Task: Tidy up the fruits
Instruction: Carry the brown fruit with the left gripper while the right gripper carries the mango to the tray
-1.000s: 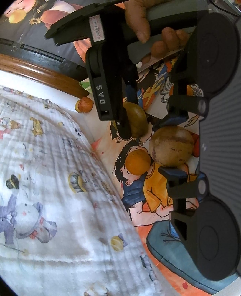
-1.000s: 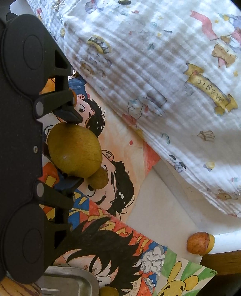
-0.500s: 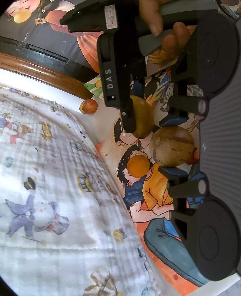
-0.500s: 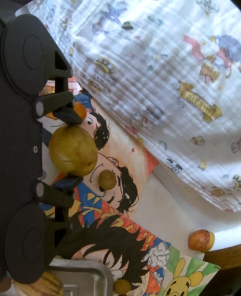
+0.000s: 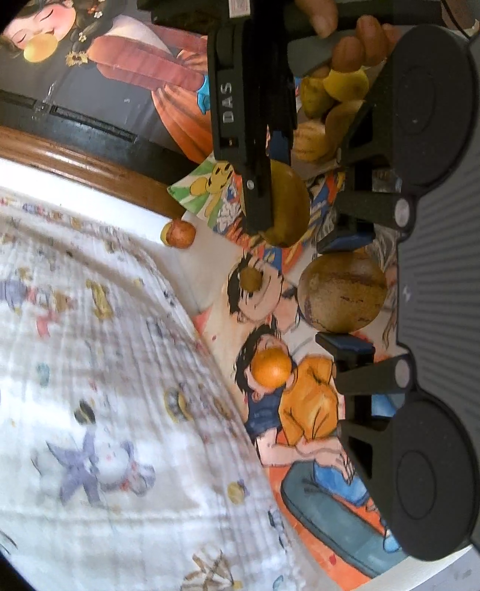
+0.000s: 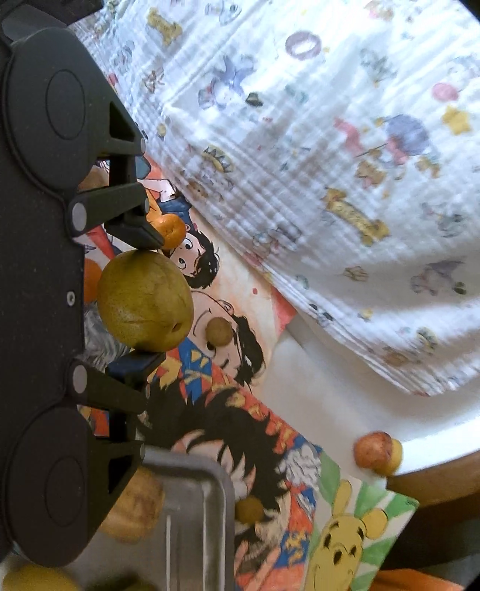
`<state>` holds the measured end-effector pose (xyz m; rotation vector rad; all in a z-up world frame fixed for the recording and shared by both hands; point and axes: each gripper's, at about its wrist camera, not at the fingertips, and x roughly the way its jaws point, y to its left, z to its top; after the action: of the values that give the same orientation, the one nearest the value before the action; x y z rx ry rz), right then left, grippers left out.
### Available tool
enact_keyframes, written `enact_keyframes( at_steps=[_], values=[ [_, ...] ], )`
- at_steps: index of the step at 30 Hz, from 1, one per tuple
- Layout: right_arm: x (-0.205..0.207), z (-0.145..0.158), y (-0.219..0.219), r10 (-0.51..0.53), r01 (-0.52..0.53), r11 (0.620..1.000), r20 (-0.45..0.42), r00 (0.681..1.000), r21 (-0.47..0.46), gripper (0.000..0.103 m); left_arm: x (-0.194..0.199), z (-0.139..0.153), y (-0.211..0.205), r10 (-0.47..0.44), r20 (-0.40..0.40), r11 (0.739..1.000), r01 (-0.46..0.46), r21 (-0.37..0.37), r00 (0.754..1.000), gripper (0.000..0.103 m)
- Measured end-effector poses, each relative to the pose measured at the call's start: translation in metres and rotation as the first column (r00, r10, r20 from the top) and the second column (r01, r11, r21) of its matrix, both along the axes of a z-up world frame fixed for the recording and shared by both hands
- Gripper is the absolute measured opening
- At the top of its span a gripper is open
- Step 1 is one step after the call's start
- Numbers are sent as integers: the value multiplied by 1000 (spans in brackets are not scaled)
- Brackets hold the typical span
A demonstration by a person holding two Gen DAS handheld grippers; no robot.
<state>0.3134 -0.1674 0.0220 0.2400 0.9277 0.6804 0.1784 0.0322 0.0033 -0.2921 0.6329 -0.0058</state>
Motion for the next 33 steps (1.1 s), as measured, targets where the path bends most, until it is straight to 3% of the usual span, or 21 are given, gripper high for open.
enact_keyframes(
  at_steps=[8, 17, 33],
  values=[
    [-13, 16, -75, -74, 73, 997, 27, 997, 19, 60, 3, 7, -41, -82, 22, 997, 82, -13, 996, 49],
    [-41, 24, -157, -168, 167, 986, 53, 984, 27, 60, -2, -3, -100, -223, 11, 974, 224, -44, 975, 49],
    [-70, -20, -213, -232, 232, 973, -9, 973, -8, 60, -3, -20, -158, -365, -53, 930, 367, 13, 929, 49]
  ],
)
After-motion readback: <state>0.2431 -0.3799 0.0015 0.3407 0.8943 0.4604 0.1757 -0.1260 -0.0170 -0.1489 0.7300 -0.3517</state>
